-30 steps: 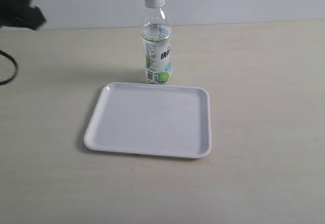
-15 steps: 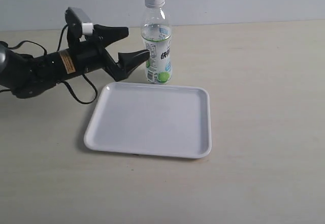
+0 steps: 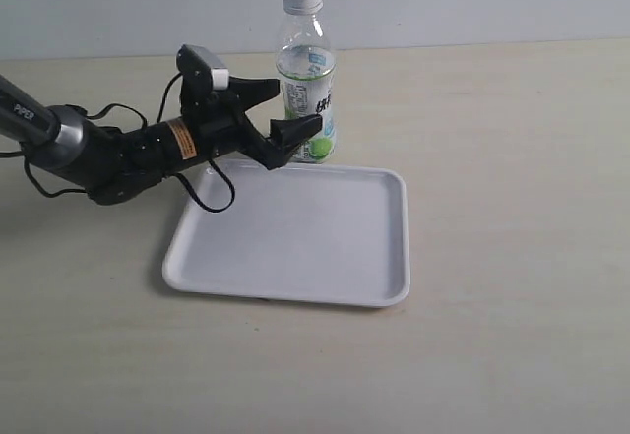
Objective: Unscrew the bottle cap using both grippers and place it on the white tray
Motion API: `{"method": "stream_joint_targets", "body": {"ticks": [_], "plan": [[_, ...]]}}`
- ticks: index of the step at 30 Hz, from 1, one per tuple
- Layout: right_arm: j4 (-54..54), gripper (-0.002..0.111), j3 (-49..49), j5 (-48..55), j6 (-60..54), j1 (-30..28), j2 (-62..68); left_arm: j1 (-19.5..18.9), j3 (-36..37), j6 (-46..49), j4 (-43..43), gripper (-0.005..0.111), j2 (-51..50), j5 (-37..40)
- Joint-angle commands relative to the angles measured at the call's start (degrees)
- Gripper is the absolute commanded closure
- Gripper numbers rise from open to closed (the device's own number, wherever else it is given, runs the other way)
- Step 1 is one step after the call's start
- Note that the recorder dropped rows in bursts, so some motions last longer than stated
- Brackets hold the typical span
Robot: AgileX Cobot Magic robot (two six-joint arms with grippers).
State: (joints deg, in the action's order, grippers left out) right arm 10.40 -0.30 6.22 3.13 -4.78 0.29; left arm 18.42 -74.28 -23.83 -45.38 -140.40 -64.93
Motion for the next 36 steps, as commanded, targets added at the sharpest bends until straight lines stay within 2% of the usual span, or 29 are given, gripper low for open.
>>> {"method": "stream_joint_targets", "body": {"ticks": [1, 6, 13, 28, 31, 33, 36], "plan": [[0.22, 0.108, 0.30, -0.62, 0.00, -0.33, -0.29, 1.75, -2.32, -0.50, 0.61, 0.015, -1.05, 1.60], [0.36, 0.108, 0.30, -0.62, 0.30, -0.33, -0.29, 3.27, -3.82, -0.64, 0.61, 0.015, -1.65, 6.97], [0.52, 0.108, 0.30, -0.62, 1.67, -0.33, -0.29, 5.44, -3.82, -0.26, 3.83, 0.015, -1.65, 9.50], [0.62, 0.108, 0.30, 0.12, 1.65, -0.33, -0.29, 5.68, -5.83, -0.53, 4.06, 0.017, -2.88, 13.25], [0.62, 0.108, 0.30, 0.57, 1.65, -0.33, -0.29, 5.68, -5.83, -0.38, 4.06, 0.030, -2.88, 13.25], [0.62, 0.108, 0.30, 0.70, 1.51, -0.33, -0.29, 5.68, -5.83, -0.38, 3.55, 0.045, -2.88, 13.25], [0.62, 0.106, 0.30, 0.60, 1.51, -0.33, -0.29, 5.57, -5.83, -0.38, 2.25, 0.073, -2.88, 13.25]]}}
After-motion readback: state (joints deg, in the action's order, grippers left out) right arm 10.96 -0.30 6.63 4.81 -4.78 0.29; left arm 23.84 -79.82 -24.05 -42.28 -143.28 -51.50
